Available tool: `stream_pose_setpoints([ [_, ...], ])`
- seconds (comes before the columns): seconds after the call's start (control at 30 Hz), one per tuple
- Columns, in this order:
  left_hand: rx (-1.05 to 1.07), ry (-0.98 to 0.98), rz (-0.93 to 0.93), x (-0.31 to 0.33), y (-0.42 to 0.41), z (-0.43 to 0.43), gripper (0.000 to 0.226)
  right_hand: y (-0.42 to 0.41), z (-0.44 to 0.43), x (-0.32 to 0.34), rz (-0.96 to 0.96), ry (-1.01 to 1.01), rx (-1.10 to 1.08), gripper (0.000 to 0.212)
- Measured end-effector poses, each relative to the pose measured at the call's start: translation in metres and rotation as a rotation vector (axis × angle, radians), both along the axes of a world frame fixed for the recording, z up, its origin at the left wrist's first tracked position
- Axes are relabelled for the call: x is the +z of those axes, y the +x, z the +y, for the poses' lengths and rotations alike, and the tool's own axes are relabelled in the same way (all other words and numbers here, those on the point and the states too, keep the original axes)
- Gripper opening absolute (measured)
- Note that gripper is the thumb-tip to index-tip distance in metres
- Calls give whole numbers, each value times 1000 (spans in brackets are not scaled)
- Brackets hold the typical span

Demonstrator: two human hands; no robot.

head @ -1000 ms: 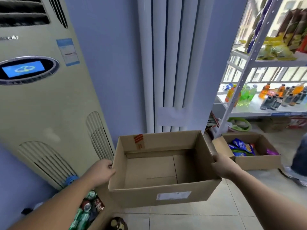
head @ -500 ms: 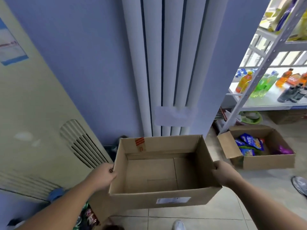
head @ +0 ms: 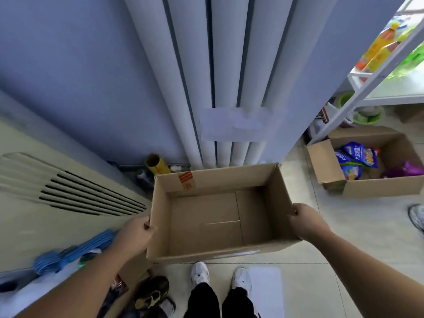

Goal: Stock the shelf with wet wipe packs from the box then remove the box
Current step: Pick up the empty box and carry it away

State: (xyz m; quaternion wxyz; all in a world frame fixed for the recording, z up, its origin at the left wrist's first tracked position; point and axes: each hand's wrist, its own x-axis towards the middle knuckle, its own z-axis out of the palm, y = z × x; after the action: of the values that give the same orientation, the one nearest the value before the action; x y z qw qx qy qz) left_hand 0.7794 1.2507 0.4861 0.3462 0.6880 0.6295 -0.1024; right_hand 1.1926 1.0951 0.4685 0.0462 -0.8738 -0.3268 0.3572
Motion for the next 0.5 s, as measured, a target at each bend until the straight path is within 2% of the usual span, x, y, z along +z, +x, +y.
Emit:
stream_pose_setpoints([
  [0.3,-21,-32,-1,-95,17,69,12,9,55,-94,-6,6,-60,13],
  [0.5,-22,22,-55,-140,32,120,14,18,92,-135,-49,60,-84,12],
])
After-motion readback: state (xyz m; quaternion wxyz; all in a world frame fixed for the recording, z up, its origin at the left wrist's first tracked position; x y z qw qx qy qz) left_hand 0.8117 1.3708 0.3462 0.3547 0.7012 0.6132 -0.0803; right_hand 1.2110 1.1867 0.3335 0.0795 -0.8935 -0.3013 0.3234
